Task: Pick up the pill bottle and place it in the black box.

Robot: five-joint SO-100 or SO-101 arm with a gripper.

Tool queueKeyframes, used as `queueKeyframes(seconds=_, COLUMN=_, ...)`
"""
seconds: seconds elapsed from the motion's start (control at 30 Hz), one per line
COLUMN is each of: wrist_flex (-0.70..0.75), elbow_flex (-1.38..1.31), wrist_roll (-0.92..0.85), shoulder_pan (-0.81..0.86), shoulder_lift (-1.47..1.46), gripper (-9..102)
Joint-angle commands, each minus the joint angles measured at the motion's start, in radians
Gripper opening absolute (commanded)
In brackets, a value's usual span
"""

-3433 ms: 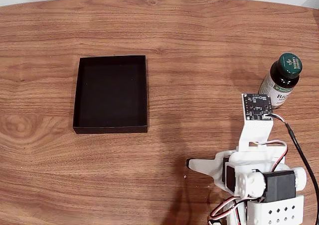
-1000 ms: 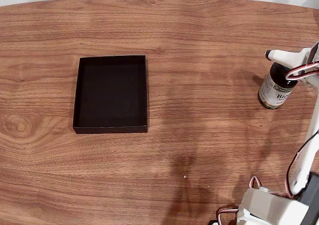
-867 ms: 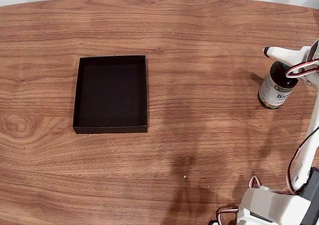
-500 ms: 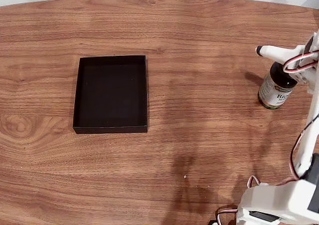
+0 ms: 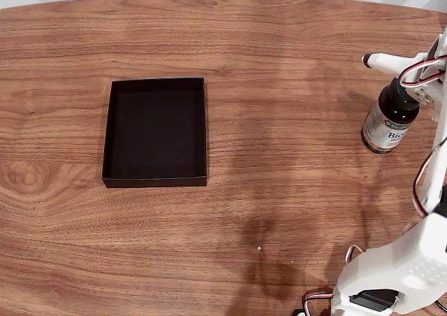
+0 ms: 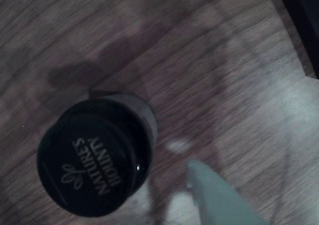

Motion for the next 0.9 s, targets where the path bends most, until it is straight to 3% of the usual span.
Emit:
queueKeyframes(seconds=0.0, wrist_flex=-0.014, elbow_flex=-0.089, wrist_roll=-0.008, shoulder_pan=-0.014, shoulder_lift=0.003, gripper=58)
queueKeyframes(seconds=0.87, wrist_flex=0.0, elbow_flex=-0.241, wrist_roll=-0.044, shoulder_pan=-0.048, shoulder_lift=-0.146, gripper=58)
